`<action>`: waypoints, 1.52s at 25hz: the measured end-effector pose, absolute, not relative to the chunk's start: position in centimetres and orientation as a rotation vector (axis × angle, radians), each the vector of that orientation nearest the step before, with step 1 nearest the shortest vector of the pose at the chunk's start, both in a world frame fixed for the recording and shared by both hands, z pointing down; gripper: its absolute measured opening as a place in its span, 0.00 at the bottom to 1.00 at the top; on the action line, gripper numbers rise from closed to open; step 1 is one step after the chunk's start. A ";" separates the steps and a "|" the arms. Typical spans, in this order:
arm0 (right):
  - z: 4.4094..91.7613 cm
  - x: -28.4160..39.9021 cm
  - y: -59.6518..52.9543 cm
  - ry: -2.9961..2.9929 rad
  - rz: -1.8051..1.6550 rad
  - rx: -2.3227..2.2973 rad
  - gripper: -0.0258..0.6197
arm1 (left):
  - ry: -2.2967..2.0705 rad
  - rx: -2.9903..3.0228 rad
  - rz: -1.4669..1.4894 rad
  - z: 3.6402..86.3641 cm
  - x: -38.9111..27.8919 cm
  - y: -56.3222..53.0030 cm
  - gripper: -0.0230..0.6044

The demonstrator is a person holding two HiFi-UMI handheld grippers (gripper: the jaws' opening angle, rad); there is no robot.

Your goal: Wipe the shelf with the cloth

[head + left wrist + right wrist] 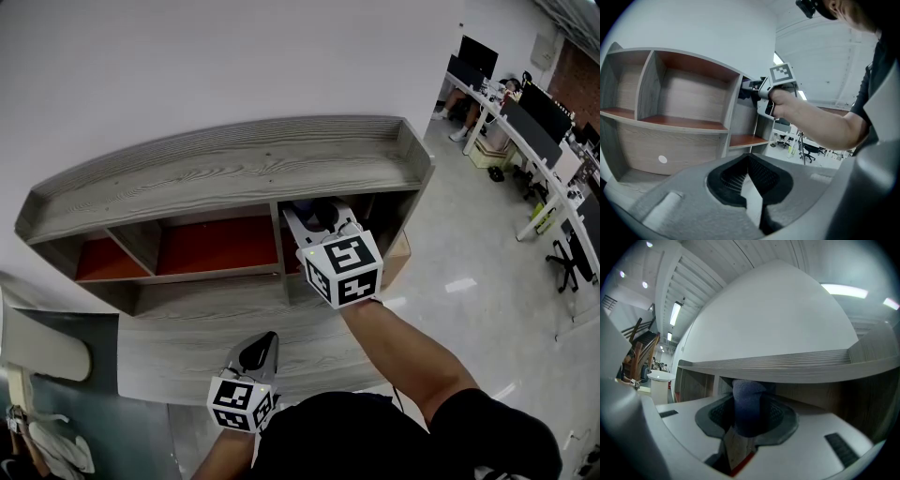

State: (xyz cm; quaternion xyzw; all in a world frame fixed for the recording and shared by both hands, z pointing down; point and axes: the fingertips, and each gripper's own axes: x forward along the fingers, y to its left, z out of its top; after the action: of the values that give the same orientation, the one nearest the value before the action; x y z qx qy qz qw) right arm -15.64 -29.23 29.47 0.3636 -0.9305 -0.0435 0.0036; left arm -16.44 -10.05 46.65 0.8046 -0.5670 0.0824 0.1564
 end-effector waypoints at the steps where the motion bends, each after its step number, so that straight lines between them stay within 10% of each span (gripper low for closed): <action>1: 29.5 -15.5 -29.3 -2.927 -0.111 1.133 0.24 | -1.621 2.306 0.239 46.6 -16.4 -10.1 0.05; 38: 44.6 -4.7 -11.3 -3.000 0.649 0.912 0.26 | -1.429 2.464 0.207 45.3 -13.7 -7.0 0.05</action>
State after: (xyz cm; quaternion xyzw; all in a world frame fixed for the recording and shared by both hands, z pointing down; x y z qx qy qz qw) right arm -4.68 -11.27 44.62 0.2847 -0.9365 0.2026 -0.0304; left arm -13.69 -7.04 45.32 0.8541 -0.4951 0.0717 0.1423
